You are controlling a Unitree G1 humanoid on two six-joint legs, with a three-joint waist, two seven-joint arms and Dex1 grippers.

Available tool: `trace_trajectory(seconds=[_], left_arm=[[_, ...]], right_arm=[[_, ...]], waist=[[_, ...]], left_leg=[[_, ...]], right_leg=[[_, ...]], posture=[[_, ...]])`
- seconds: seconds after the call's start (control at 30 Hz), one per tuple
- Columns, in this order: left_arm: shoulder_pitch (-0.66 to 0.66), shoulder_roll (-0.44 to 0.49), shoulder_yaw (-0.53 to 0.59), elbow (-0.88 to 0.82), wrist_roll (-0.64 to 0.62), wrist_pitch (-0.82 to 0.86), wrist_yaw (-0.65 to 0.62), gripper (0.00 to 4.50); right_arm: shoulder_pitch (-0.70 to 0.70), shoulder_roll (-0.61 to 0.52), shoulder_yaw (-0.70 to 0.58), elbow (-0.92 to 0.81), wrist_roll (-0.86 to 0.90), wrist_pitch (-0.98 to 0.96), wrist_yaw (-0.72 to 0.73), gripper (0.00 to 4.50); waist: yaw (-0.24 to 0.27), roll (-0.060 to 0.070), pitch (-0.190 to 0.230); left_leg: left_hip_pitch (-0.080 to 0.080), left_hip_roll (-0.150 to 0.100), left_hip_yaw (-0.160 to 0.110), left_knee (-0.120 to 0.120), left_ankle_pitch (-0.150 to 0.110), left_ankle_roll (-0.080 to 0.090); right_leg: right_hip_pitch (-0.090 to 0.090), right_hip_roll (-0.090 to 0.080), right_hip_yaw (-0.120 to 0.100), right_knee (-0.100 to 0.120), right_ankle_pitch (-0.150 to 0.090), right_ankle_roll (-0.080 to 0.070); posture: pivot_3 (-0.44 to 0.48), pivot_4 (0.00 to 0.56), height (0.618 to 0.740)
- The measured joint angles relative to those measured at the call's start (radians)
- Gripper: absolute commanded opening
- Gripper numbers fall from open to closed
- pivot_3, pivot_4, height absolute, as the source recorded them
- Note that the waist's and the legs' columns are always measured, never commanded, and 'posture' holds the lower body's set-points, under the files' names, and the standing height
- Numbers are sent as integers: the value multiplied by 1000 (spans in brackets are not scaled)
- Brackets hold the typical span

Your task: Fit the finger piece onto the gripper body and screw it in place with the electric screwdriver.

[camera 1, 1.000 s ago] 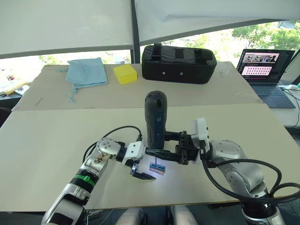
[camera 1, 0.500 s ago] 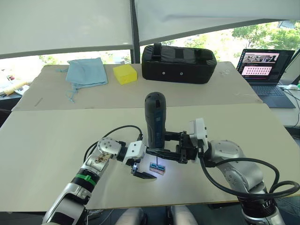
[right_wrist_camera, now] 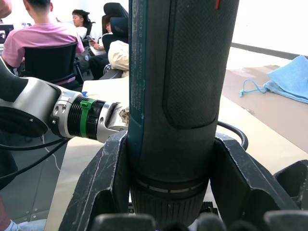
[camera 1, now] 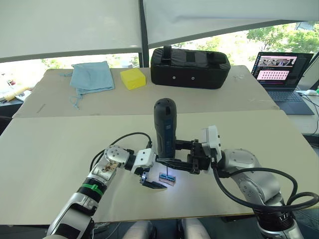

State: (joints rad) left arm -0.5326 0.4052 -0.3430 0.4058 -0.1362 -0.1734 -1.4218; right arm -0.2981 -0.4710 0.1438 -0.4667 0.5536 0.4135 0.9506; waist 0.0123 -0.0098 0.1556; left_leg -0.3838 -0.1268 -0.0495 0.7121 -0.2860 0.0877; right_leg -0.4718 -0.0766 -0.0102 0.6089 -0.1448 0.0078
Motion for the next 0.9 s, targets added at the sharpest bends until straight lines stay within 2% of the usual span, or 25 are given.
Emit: trace_trajectory(seconds=[0.9], left_arm=[[-1,-3,0,1,0,-3,13,4500]], right_arm=[[-2,-10,1,0,-20,0,1,1918]], waist=[[0,0,0]], left_leg=[[0,0,0,0,0,0]], right_leg=[[0,0,0,0,0,0]], posture=[[0,150,740]])
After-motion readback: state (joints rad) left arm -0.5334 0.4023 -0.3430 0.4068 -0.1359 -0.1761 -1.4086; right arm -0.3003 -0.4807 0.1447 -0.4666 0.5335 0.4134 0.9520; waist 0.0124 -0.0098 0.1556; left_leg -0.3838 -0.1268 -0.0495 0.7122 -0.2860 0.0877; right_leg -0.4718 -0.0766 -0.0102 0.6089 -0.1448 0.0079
